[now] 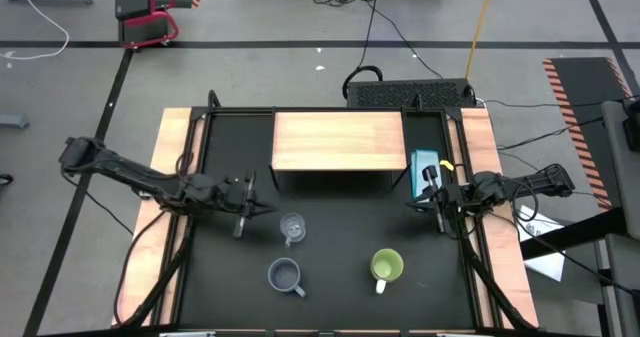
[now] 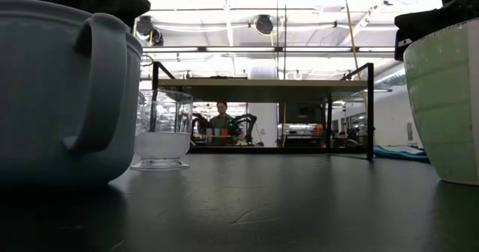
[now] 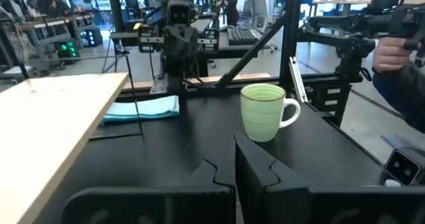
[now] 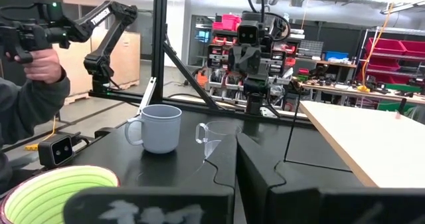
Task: Stack small to large cups/mugs on shelf
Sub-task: Put the transparent mug on the shelf
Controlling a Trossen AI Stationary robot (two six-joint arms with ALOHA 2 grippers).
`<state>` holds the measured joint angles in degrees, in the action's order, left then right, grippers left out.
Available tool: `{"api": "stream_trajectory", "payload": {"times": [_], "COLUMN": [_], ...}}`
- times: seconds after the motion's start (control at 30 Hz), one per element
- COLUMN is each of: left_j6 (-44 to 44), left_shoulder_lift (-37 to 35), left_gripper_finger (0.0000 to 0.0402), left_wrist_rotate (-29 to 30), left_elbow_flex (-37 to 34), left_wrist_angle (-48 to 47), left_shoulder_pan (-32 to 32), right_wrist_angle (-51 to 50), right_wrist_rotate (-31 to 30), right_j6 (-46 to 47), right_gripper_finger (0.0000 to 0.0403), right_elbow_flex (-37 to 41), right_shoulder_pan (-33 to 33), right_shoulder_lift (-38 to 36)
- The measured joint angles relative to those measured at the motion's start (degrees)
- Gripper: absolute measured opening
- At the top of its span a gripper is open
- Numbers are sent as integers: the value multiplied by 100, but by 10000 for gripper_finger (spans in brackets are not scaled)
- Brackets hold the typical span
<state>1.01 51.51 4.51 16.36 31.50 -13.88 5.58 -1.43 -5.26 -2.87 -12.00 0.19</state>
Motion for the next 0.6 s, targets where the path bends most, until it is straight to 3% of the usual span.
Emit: {"api": "stream_trajectory", "payload": {"times": [0.6], "left_j6": [10], "left_shoulder_lift": [179], "left_gripper_finger": [0], "left_wrist_rotate": [156], "left_elbow_flex": [24], "left_wrist_angle": [31], "left_shoulder_pan": [-3], "right_wrist_angle": [0], "right_wrist_rotate": [0], "right_j6": [2], "right_gripper_finger": [0], "right_elbow_flex": [2], "right_shoulder_pan": [-1], "right_shoulder_lift": [0]}}
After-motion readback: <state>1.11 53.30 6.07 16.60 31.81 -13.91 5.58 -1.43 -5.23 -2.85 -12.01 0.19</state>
